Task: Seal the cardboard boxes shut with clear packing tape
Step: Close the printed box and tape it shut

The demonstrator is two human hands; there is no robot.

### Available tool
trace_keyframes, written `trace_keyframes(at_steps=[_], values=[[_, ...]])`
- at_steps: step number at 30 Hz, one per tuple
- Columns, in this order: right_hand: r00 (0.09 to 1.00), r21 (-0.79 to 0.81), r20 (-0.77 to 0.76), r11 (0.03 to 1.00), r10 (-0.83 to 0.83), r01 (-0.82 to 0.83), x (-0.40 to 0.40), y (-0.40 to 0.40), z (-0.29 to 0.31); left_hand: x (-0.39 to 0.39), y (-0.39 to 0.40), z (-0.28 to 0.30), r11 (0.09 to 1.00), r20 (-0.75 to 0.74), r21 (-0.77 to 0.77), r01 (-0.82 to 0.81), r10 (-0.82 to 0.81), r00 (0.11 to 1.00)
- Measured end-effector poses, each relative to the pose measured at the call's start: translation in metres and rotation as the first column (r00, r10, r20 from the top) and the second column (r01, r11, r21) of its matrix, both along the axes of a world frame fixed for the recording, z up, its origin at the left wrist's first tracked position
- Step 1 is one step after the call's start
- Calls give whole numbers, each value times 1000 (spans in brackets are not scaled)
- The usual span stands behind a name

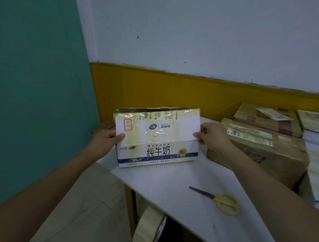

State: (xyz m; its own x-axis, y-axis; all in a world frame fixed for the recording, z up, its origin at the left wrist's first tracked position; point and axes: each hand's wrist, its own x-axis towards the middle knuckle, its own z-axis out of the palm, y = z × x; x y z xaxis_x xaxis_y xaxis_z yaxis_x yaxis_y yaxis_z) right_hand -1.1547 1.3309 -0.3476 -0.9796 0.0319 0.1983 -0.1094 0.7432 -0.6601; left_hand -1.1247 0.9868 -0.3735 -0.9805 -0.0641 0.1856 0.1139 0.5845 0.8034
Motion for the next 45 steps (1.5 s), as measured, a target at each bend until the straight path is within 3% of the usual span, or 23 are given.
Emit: trace_keyframes(at_steps=[5,10,14,16,19,21,23,25,28,32,36,39,42,45], values=[[1000,60,-6,998,8,-8,-3,-4,3,8,0,-3,998,-56,40,-47,49,997],[997,-254,-1,965,73,-71,9,5,-3,-3,14,-1,988,-70,120,-99,108,992],[995,-350,0,932,99,-93,26,1,-13,-14,21,-4,970,50,183,-157,150,987],[994,-364,-25,925,107,-108,34,-3,-22,-11,23,-4,965,33,153,-213,210,977],[991,-120,-118,990,64,-78,43,-6,-40,9,27,1,916,-324,-17,-401,374,869],[983,-8,-176,998,57,-59,50,-8,-53,29,39,16,903,-611,-98,-417,276,742],[946,5,-280,986,162,-167,59,-10,-68,38,56,27,917,-693,-223,-332,90,716],[920,74,-270,958,285,-276,61,-9,-84,38,75,29,906,-594,-367,-213,-52,803],[934,255,-62,911,351,-325,62,-5,-99,35,102,19,833,-294,-553,-34,-156,943],[929,338,14,873,369,-351,63,2,-101,28,118,0,709,14,-689,151,-196,981],[925,289,83,879,371,-378,68,10,-100,25,119,-14,714,-10,-686,138,-199,980],[964,346,75,900,255,-265,77,13,-87,26,115,-23,713,-22,-687,140,-212,977],[973,211,-200,975,111,-68,109,-3,-76,33,110,-27,765,-71,-622,168,-269,961],[928,48,-361,996,91,-79,165,-33,-80,56,105,-34,823,-303,-566,51,-265,915]])
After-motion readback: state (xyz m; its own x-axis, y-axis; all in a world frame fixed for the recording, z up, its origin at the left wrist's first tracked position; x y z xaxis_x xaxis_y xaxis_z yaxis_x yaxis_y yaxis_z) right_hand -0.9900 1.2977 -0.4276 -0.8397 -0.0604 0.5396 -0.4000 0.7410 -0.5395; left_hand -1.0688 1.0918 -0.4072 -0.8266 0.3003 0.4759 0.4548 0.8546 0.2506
